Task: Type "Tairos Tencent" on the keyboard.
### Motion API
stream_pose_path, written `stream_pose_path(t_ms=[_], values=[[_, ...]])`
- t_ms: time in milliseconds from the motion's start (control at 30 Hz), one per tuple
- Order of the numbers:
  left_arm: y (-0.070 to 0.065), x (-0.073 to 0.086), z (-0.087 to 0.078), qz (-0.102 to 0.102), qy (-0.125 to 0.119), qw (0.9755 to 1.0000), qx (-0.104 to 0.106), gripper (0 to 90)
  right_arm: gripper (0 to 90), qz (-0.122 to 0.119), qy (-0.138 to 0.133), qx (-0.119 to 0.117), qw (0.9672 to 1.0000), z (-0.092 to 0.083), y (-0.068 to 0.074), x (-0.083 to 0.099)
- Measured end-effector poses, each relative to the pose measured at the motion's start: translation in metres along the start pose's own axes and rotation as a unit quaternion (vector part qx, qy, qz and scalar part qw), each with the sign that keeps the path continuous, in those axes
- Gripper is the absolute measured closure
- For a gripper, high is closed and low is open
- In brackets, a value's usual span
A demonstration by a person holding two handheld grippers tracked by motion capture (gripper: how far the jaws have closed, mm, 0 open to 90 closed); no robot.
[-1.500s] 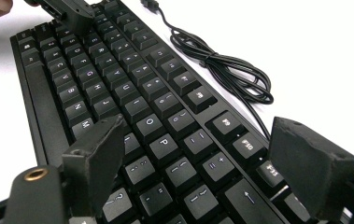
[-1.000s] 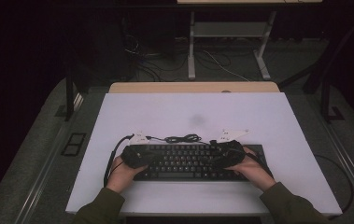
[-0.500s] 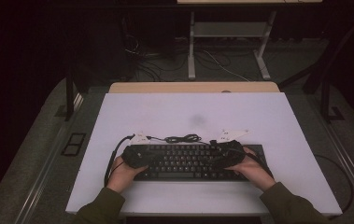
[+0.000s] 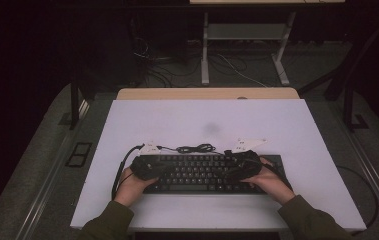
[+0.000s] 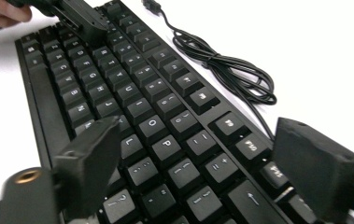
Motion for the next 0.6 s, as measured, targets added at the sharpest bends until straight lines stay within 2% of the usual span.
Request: stream_pose_path(t_ms=[167,267,367,500,600], values=[[0.000,-0.001,-0.002,-0.005,-0.009,1.0000,0.002,87.7,14.6,0.004,0.008,-0.011,0.9999,0.002,0.002,0.000],[-0.001,-0.002,-0.004,-0.007,-0.013,0.9999,0.000,84.0,14.5,0.015,0.010,-0.025,0.9995,0.002,0.003,0.000],[-0.002,-0.003,-0.006,-0.012,-0.021,0.9997,-0.002,80.0,14.5,0.013,0.004,-0.036,0.9993,0.001,0.005,-0.002],[-0.004,-0.003,-0.008,-0.013,-0.027,0.9996,-0.004,72.7,14.5,0.004,0.010,-0.046,0.9989,0.002,0.008,-0.002],[-0.005,-0.003,-0.010,-0.014,-0.029,0.9995,-0.003,66.9,15.6,0.004,0.004,-0.063,0.9980,0.001,0.011,-0.004]])
Point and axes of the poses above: each handheld gripper's, and its own axes: z roughly forward along the jaws, x roughly out of its underside, y roughly to its left, the point moved 5 cm from there along z, roughly forward along the jaws
